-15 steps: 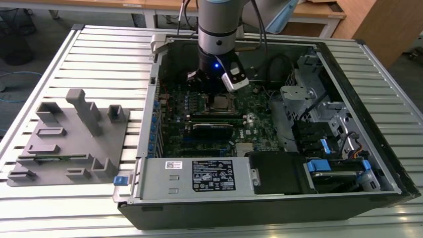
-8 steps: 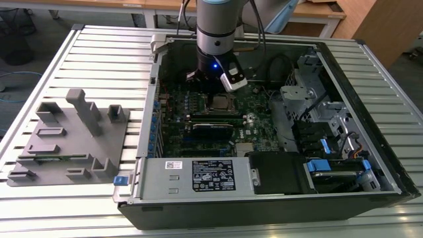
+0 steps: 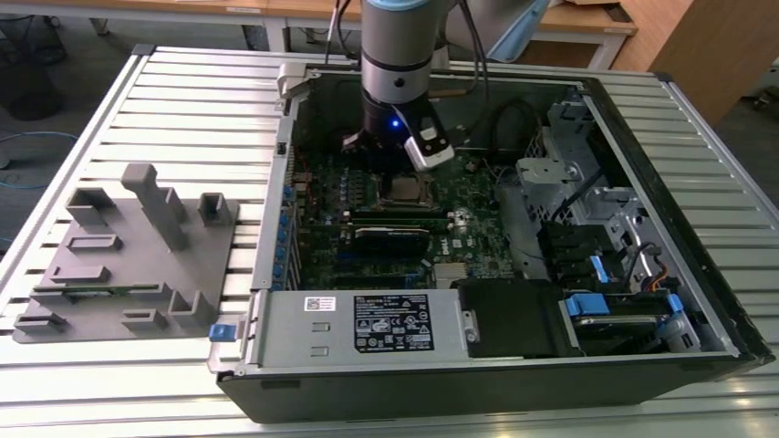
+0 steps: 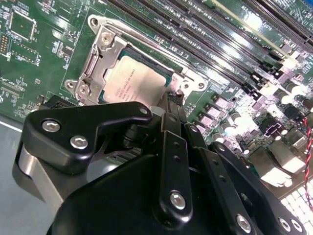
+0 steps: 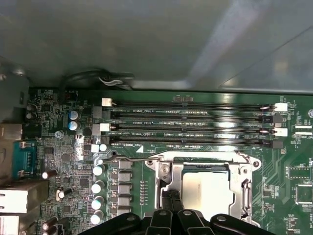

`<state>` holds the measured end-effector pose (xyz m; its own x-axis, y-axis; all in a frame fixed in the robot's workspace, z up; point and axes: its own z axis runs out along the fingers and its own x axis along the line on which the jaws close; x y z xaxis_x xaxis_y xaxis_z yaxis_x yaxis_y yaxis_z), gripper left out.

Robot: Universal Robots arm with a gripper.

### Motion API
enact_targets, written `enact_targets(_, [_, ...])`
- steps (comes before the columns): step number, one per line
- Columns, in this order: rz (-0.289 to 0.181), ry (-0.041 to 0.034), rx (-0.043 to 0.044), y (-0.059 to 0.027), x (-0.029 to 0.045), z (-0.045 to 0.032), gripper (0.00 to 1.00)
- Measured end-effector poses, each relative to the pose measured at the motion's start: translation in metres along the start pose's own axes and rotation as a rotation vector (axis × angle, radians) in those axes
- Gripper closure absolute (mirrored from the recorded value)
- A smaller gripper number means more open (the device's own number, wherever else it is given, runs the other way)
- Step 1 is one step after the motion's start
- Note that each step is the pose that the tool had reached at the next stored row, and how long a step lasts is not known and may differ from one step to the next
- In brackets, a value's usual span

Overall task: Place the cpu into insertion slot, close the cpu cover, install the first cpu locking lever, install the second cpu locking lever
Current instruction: 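Close the cpu cover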

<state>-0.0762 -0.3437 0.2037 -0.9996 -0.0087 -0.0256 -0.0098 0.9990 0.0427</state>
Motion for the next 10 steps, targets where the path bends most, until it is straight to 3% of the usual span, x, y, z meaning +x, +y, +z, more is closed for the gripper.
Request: enact_targets(10, [0.000,-0.0001,0.0000,-0.0001,0.0003,0.0039,0.89])
